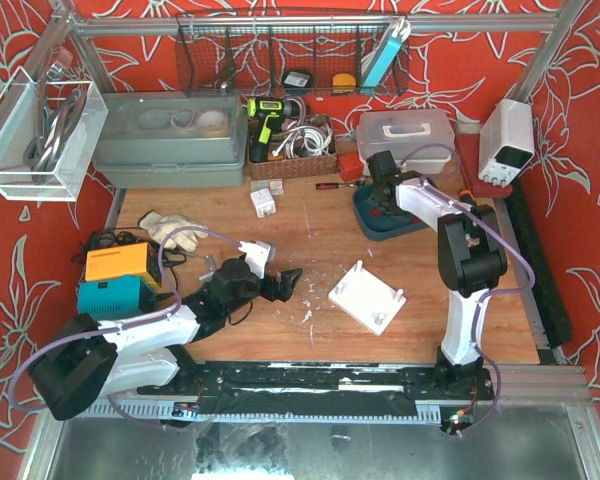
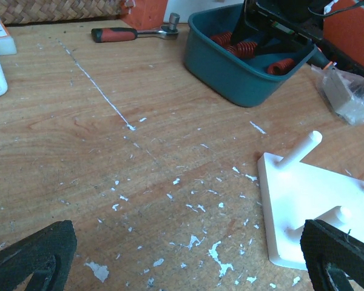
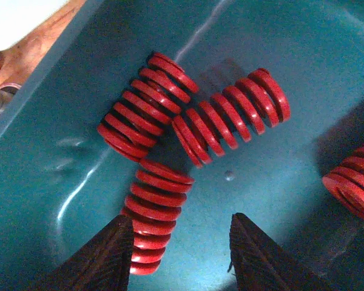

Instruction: Install the large spring

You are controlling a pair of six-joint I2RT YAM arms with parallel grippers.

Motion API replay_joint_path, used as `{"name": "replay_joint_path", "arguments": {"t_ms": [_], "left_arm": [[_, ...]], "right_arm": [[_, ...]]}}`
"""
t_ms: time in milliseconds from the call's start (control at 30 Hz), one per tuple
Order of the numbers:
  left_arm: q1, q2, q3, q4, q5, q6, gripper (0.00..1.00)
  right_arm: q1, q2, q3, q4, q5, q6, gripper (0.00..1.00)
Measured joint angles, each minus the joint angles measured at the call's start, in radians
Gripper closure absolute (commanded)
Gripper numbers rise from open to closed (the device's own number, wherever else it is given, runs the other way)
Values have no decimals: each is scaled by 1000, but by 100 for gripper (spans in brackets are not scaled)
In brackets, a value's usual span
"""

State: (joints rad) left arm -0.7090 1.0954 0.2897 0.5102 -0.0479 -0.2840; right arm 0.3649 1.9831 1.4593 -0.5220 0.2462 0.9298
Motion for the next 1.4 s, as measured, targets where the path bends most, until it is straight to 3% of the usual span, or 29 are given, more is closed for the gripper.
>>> {"name": "replay_joint_path", "arguments": {"t_ms": [700, 1133, 1400], "left_arm": [[0, 18, 6, 1, -3, 11, 0], [0, 35, 8, 1, -6, 16, 0], [0, 58, 24, 1, -23, 11, 0]], "right_arm": [[-19, 131, 52, 57, -49, 57, 56], [-37, 119, 37, 94, -67, 31, 84], [-37, -53, -98, 143, -99, -66, 89]]}}
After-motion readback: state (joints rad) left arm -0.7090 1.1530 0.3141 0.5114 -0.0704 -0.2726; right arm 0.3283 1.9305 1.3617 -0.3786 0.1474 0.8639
